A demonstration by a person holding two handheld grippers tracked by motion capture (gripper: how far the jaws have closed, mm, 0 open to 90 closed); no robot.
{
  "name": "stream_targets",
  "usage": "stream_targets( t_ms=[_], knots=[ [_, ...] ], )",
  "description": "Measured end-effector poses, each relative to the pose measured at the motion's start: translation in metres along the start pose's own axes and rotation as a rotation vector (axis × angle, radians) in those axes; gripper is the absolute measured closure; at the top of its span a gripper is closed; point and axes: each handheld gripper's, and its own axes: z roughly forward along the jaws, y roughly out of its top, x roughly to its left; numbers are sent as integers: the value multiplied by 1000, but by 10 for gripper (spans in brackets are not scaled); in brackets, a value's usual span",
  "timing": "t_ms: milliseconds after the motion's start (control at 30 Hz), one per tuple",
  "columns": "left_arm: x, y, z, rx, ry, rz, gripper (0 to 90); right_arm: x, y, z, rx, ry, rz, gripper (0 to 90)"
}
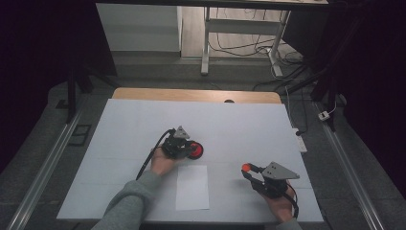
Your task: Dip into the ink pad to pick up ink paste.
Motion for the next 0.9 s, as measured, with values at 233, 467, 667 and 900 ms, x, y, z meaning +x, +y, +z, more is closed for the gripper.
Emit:
stream_targets(
  t_ms=[233,467,667,900],
  knots=[
    [0,-3,0,-16,-1,-9,731,1,0,-1,0,0,-5,652],
    [1,-5,0,-27,-8,-13,731,1,0,-2,0,-3,-2,652],
    [-1,-6,1,-28,6,3,732,1,-1,-3,0,-7,-2,652],
    [-1,-6,1,-28,3,3,731,1,-1,-4,-2,-13,-1,652]
  ],
)
